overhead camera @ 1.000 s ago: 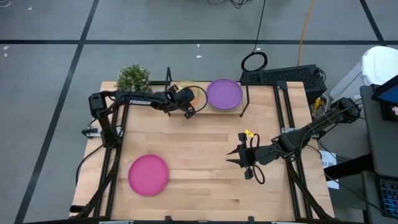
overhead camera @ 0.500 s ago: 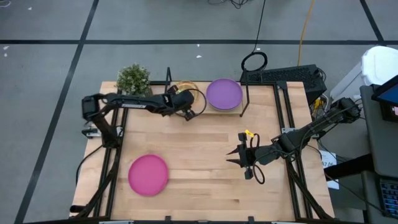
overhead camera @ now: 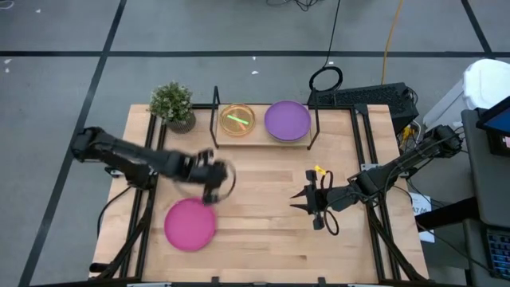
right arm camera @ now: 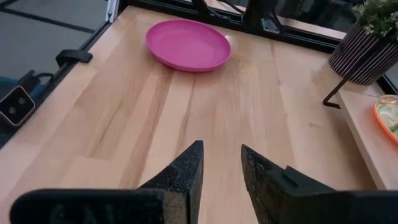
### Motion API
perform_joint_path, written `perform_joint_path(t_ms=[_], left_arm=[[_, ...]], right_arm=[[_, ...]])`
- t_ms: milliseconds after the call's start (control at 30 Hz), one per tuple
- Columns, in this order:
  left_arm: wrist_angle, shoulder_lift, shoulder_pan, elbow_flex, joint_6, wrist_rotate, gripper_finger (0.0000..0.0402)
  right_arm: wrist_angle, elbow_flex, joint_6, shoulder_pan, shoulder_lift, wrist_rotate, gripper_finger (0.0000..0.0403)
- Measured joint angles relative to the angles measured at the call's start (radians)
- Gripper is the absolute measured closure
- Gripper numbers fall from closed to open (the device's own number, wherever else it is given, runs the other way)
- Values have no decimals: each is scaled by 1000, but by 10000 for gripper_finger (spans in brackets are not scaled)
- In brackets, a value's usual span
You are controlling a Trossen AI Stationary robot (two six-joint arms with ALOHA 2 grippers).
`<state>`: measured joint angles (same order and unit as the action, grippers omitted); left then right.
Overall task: Place and stack plates onto a shelf
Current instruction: Stack the pink plate on top of the purple plate
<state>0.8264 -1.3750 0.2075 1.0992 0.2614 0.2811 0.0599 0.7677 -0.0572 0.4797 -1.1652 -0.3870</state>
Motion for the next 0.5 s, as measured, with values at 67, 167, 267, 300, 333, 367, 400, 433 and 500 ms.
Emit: perform_joint_path(t_ms=[67, 167, 267, 300, 333, 367, 400, 433, 500], left_arm=[[35, 0, 112, 0, 43, -12, 298], [64, -7, 274, 0, 83, -13, 298], [59, -11, 414, 0, 131, -13, 298], [54, -11, 454, 0, 151, -11, 298], [47, -13, 491, 0, 173, -10, 298], [44, -18, 524, 0, 193, -11, 298], [45, -23, 556, 0, 215, -11, 298], [44, -27, 585, -1, 238, -10, 298], [35, -37, 634, 0, 286, -3, 298]], right_arm=[[-3, 0, -14, 0, 0, 0, 312], [-12, 0, -17, 0, 0, 0, 312], [-31, 0, -18, 0, 0, 1, 312], [-37, 0, -18, 0, 0, 1, 312], [-38, 0, -18, 0, 0, 1, 312], [-38, 0, -18, 0, 0, 1, 312], [-37, 0, -18, 0, 0, 1, 312], [-37, 0, -18, 0, 0, 1, 312], [-37, 0, -18, 0, 0, 1, 312]])
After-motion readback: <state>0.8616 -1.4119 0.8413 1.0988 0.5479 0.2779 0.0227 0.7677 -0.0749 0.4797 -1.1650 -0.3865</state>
